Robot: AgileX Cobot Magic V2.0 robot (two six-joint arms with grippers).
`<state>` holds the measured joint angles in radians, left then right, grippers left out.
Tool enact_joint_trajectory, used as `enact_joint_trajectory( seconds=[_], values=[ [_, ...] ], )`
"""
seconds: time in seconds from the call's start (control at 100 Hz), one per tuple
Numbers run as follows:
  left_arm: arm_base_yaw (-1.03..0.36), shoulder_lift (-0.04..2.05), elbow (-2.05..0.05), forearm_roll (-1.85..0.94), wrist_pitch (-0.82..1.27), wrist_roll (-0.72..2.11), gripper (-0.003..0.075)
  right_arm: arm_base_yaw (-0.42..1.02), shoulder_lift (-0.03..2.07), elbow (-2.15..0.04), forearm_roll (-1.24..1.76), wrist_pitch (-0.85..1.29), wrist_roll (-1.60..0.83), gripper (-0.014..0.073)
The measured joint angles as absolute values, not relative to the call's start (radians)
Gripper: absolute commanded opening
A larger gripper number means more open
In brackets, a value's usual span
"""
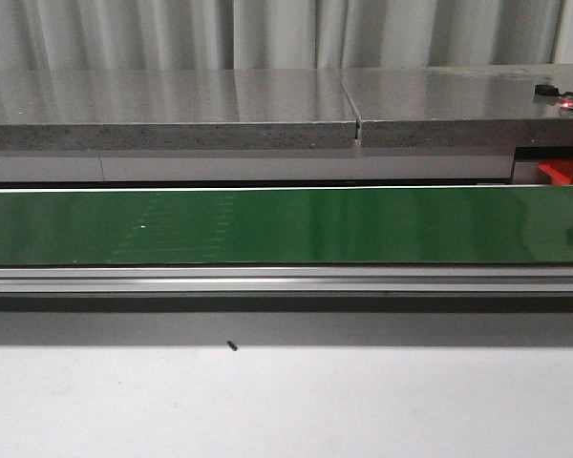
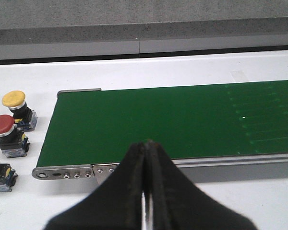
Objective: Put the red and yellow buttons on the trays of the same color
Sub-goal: 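Lift the red button into the red tray and open the right gripper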
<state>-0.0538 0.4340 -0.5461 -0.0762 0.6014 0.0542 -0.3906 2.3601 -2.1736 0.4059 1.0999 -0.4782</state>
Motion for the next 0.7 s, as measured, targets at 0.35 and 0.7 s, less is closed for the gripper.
enact_joint_trajectory(
  seconds=[0.35,0.7],
  values=[
    [-0.054,0.434,-0.546,-0.076,0.601,0.054,-0.002,-0.391,2.366,-2.174,0.417,1.102,-0.478,0.0435],
    [-0.054,0.434,-0.546,-0.076,0.601,0.054,-0.002,-0.391,2.359,-2.178,0.424,1.102,-0.476,0.0508]
  ],
)
